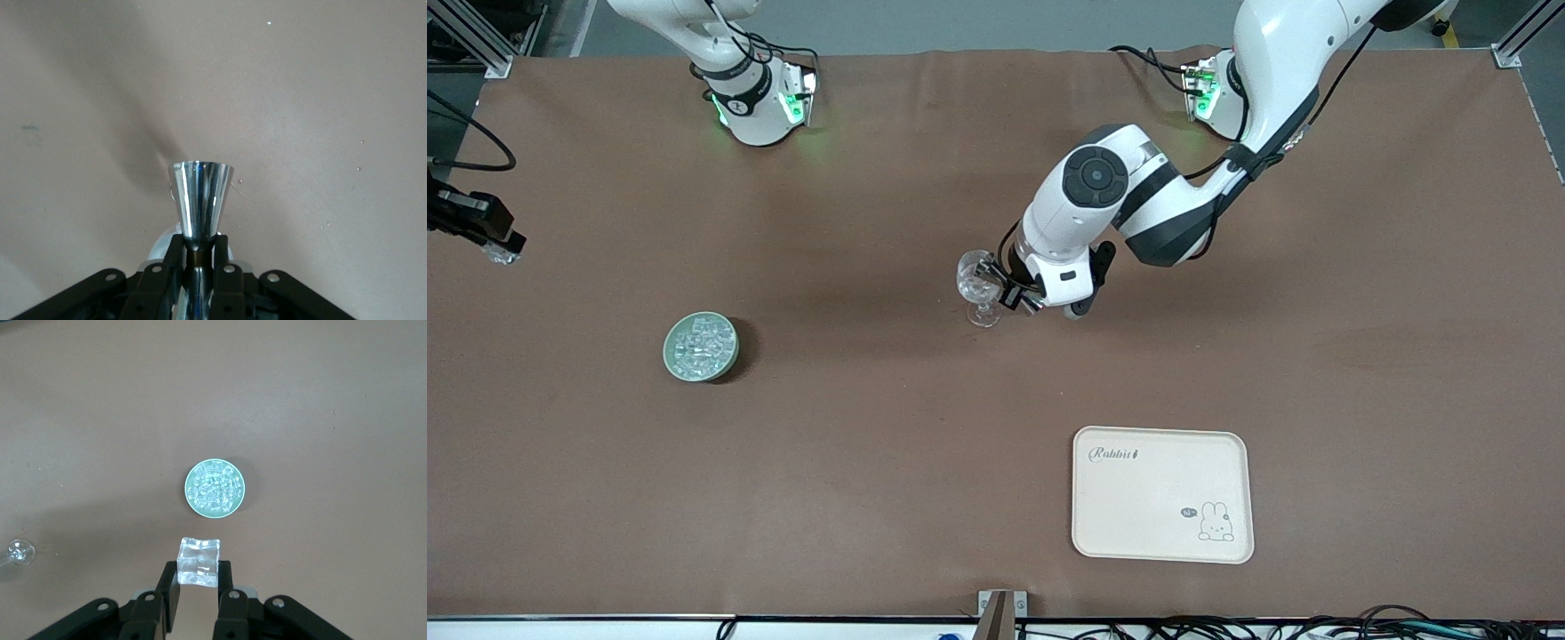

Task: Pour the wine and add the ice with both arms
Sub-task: 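Move the jigger to the tray while the right gripper holds ice over the glass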

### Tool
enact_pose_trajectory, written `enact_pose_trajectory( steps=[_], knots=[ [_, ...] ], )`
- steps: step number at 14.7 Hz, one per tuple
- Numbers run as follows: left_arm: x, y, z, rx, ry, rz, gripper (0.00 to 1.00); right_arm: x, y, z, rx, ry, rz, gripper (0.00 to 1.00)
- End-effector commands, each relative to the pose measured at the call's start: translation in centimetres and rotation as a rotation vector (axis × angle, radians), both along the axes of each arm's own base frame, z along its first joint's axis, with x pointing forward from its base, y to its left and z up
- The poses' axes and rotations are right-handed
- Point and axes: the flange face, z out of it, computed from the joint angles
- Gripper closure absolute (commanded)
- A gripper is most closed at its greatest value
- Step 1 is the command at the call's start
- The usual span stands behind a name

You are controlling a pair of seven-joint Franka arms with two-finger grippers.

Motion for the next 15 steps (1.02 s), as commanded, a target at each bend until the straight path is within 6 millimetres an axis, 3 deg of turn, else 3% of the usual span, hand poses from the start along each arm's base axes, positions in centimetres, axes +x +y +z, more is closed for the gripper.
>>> enact_pose_trajectory(
  steps=[1,3,5,9,10,13,15],
  knots=[
    [0.0,0.3,1.5,-0.031,0.040,0.018,1.00,-0.8,0.2,0.3,0.003,-0.008,-0.003,0.99],
    [0.8,1.1,1.5,-0.074,0.080,0.024,1.00,-0.8,0.3,0.4,0.002,-0.011,-0.002,0.99],
    [2.3,3.2,2.6,-0.151,0.104,0.017,1.00,-0.9,0.7,0.5,0.002,-0.011,0.003,0.99],
    [5.4,8.9,3.3,-0.266,0.180,0.002,1.00,-0.8,4.3,0.9,0.003,-0.020,0.021,0.99],
    [7.0,11.4,3.0,-0.321,0.202,0.034,1.00,-0.8,6.0,0.7,0.007,-0.021,0.003,0.99],
    [9.3,15.4,2.2,-0.438,0.232,0.063,1.00,-1.2,13.9,0.8,0.021,-0.054,-0.066,0.99],
    [11.7,18.1,0.6,-0.454,0.237,0.130,1.00,-1.5,20.7,-0.4,0.038,-0.063,-0.125,0.99]
  ],
)
